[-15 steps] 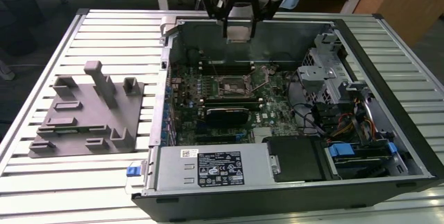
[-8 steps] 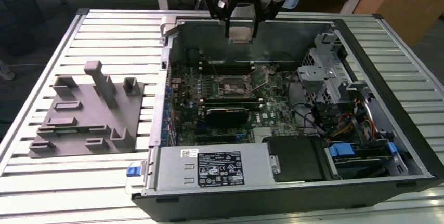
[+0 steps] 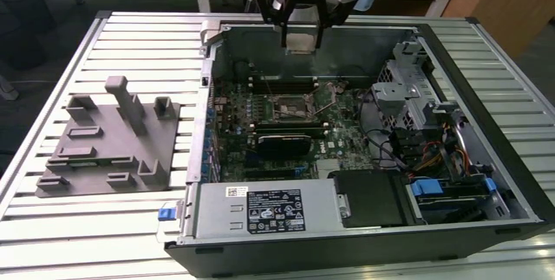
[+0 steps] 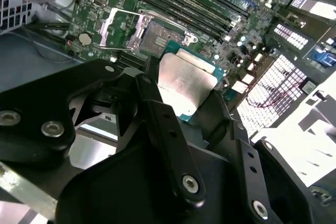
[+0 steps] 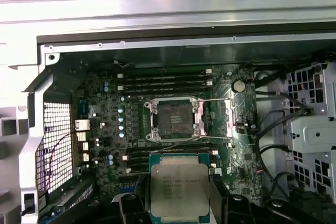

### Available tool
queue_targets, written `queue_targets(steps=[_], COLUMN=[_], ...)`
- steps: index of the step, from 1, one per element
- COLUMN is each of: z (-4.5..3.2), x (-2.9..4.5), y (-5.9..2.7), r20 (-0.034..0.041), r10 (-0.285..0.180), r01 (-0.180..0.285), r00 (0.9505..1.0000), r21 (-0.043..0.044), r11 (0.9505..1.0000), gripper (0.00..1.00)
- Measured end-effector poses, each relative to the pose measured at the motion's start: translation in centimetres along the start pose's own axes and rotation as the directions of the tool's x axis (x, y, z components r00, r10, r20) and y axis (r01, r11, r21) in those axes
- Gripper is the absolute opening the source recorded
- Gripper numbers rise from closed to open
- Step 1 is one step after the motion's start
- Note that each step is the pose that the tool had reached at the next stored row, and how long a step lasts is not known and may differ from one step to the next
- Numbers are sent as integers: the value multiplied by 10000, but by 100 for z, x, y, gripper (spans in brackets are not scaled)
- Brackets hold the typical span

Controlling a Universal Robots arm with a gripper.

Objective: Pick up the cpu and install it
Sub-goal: 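Place the cpu into insertion slot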

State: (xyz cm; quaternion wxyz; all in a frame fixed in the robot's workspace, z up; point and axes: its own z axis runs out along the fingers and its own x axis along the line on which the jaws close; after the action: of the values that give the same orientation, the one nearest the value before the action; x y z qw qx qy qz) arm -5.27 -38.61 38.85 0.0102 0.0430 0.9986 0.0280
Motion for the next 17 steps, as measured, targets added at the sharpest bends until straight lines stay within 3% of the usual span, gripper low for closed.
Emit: queue_targets(steps=[7, 8, 17], z=[3, 5, 8], x=[0, 0, 0], y=[0, 1, 1], r20=[36, 59, 109], r10=[596, 962, 1766], r01=[-596, -962, -1767], r00=[9982, 9953, 9842], r21=[26, 47, 65], r11=[9982, 9954, 9842], gripper=[54, 54, 54])
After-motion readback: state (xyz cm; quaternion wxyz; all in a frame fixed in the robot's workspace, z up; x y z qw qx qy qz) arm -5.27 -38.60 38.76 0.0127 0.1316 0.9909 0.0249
